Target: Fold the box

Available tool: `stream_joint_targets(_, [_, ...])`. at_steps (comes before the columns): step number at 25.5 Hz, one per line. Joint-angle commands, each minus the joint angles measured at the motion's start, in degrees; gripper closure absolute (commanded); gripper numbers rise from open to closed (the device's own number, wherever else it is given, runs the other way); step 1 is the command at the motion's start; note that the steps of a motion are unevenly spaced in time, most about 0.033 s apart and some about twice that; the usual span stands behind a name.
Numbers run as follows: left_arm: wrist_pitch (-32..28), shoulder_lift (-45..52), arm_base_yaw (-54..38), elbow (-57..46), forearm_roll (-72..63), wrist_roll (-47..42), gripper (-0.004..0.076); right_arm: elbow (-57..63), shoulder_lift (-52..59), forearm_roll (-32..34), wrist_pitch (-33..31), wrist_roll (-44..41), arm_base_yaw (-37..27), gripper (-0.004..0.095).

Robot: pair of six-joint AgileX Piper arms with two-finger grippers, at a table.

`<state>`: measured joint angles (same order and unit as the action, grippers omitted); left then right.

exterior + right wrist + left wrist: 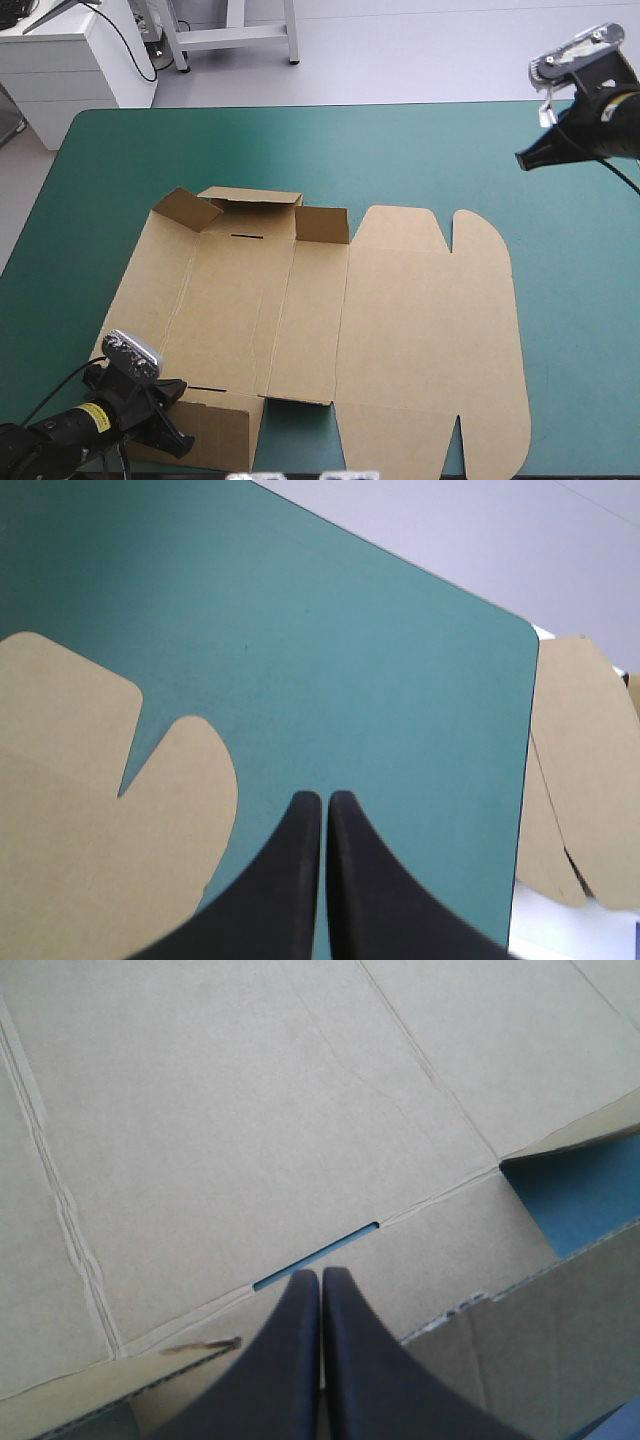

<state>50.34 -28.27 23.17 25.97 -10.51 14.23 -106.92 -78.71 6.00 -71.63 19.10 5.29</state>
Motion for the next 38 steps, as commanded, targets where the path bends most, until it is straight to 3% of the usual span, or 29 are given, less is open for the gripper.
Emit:
stream_joint_targets(1, [-3.1, -0.5, 0.4, 1.8, -0.8, -0.1, 0.0731, 8.7, 8.5, 0.8, 2.5, -2.0, -2.7, 0.0901])
stream_joint_targets(4, [-3.1, -0.5, 0.4, 1.8, -0.8, -0.1, 0.0731, 18.8, 14.7, 0.5, 1.2, -5.9, -3.6, 0.0901])
stream_joint_targets(9, [-3.1, -0.5, 0.4, 1.8, -1.3, -0.2, 0.0731, 36.4, 26.2, -1.5, 7.1, -12.5, -3.6, 0.0901])
stream_joint_targets(13, [-3.2, -0.5, 0.4, 2.5, -0.3, -4.4, 0.0731, 46.6, 31.6, -0.6, 7.9, -15.1, -3.6, 0.0901])
stream_joint_targets(23, [-0.5, -4.0, 0.4, 15.2, 7.6, -12.7, 0.0731, 60.9, 34.4, -2.8, 16.4, -19.1, -3.6, 0.0902])
stream_joint_targets(29, [2.5, -14.1, 0.4, 23.1, 11.2, -14.9, 0.0731, 67.2, 34.7, -7.8, 22.5, -18.3, -3.6, 0.0919])
stream_joint_targets(33, [2.3, -21.1, 0.4, 27.0, 13.4, -15.0, 0.0731, 67.8, 34.7, -10.3, 23.1, -16.5, -3.6, 0.0929])
stream_joint_targets(38, [2.4, -29.6, 0.4, 32.6, 22.3, -21.3, 0.0731, 67.8, 34.7, -10.3, 24.4, -16.3, -3.6, 0.0929])
